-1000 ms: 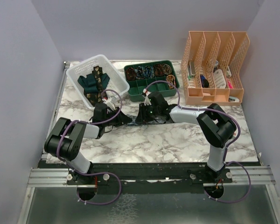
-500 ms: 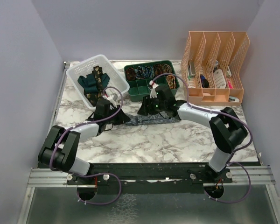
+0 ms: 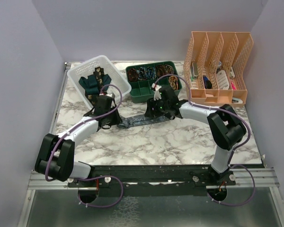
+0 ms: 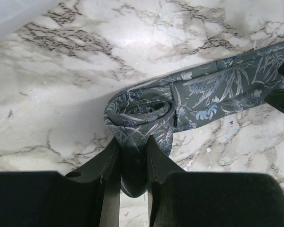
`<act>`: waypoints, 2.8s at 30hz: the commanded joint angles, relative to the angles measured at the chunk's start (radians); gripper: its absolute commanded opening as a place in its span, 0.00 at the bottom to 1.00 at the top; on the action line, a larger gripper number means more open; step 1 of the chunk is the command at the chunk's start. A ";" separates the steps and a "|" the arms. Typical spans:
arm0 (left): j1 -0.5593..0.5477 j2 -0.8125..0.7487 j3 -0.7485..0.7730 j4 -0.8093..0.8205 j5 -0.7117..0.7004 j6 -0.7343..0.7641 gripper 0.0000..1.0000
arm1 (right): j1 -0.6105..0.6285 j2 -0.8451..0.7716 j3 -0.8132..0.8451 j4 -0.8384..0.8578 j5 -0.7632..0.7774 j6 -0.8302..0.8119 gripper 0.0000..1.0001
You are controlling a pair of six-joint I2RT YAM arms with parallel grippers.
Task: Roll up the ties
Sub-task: Roll the tie at the center of the board.
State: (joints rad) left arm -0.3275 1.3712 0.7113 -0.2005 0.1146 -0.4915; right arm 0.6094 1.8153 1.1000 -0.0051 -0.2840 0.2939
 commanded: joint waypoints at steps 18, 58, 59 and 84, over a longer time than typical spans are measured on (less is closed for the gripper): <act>-0.005 -0.013 0.093 -0.168 -0.157 -0.018 0.00 | 0.003 0.205 0.157 -0.078 0.083 -0.181 0.56; -0.333 0.186 0.328 -0.338 -0.588 0.218 0.00 | 0.000 0.074 -0.102 0.075 -0.035 0.164 0.55; -0.344 0.193 0.334 -0.340 -0.605 0.213 0.00 | -0.002 0.070 -0.107 0.080 -0.032 0.171 0.55; -0.537 0.366 0.406 -0.339 -0.713 0.008 0.17 | -0.037 0.033 -0.219 0.160 -0.013 0.356 0.56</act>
State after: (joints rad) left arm -0.8597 1.7084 1.0939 -0.5415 -0.6472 -0.4263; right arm 0.5831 1.8442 0.9218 0.2283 -0.3309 0.6437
